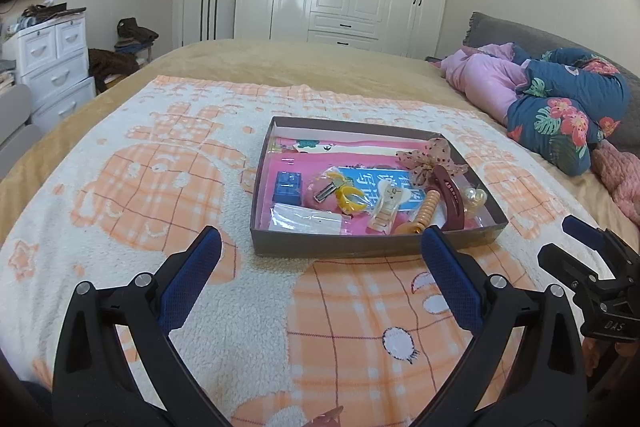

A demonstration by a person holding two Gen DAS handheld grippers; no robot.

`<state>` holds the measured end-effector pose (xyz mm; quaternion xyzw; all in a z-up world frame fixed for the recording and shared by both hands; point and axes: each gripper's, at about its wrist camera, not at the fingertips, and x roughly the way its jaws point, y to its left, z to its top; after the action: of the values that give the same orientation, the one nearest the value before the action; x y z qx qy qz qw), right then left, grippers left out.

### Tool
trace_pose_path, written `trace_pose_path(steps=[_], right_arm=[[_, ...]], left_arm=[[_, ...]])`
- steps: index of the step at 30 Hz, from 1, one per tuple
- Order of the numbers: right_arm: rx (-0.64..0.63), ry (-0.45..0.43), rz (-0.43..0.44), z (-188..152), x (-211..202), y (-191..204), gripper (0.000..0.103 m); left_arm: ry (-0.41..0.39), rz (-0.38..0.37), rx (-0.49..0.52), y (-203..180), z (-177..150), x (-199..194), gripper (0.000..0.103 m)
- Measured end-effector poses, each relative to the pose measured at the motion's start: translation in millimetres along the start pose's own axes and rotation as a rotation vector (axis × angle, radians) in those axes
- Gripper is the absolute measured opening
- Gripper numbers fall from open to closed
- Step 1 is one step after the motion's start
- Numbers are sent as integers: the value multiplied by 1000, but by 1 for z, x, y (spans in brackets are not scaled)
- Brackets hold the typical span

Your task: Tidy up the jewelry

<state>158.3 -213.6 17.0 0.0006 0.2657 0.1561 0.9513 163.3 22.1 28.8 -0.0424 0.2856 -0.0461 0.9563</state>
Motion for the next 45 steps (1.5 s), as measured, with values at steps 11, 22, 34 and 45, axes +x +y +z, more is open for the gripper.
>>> trace_pose_path(steps=[11,22,34,45], right_arm=[[-4,-42,-24,-8,-14,2,97],[10,-119,-61,-10,-26,-1,97],[14,-203,-78,-20,-51,1,97],[17,-315,-113,-45,-85,9,97]], left_arm=[[-38,4,23,-9,-9,-12,92],[-108,-8,34,-15,-13,-26,92],[-166,27,60,-23,-21,-42,92],[-228,74,53,-26,-37,-66,92]])
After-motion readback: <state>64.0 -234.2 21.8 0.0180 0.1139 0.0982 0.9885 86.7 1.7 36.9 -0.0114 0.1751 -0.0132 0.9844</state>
